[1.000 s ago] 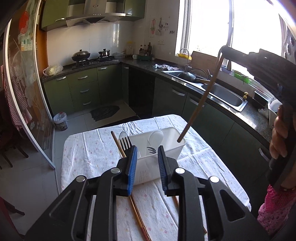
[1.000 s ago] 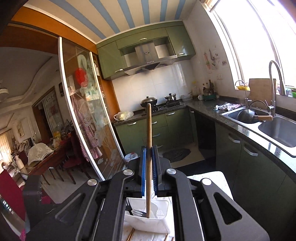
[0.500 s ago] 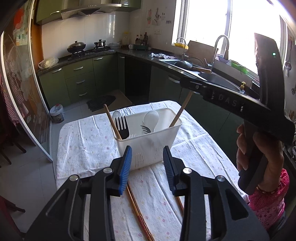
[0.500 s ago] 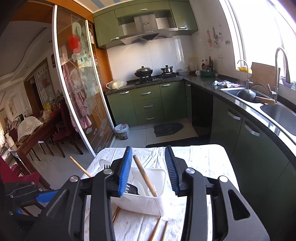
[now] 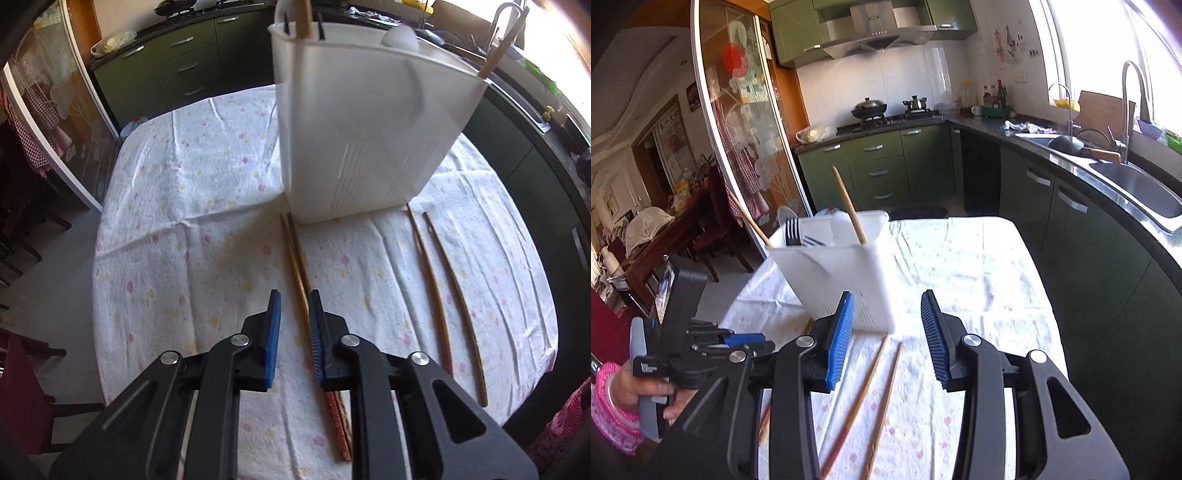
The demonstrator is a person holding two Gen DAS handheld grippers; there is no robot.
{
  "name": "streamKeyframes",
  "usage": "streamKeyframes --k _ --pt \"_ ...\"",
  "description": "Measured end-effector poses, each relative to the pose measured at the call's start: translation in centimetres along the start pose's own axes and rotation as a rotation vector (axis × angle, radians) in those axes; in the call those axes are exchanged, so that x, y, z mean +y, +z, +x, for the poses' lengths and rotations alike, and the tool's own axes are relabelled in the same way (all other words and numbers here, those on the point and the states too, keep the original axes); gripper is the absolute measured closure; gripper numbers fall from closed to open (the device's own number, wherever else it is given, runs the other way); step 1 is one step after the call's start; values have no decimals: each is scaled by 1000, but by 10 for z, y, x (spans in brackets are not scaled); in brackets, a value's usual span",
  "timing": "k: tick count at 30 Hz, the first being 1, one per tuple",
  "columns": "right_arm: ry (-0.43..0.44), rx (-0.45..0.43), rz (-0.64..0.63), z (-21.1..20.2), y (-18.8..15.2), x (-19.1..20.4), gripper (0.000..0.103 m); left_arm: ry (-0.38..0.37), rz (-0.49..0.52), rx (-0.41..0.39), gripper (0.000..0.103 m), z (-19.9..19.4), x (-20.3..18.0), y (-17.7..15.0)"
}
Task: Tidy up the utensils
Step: 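Lower both tools to the cloth and close each on another wooden chopstick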
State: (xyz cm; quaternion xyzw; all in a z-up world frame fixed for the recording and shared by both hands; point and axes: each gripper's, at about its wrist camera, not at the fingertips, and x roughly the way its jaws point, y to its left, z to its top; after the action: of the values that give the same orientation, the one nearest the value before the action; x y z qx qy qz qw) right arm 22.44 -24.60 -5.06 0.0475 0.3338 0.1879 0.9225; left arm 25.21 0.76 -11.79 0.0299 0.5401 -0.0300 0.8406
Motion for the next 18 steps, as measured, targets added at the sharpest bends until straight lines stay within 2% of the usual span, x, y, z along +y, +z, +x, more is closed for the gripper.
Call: streamKeyframes --k 4,10,18 --pt "2 45 22 10 -20 -10 65 43 -43 47 92 25 14 2" --pt "6 73 23 18 -28 -13 65 -48 -86 105 92 43 16 6" --pt "8 91 28 21 -29 -14 65 -46 -75 99 92 40 6 10"
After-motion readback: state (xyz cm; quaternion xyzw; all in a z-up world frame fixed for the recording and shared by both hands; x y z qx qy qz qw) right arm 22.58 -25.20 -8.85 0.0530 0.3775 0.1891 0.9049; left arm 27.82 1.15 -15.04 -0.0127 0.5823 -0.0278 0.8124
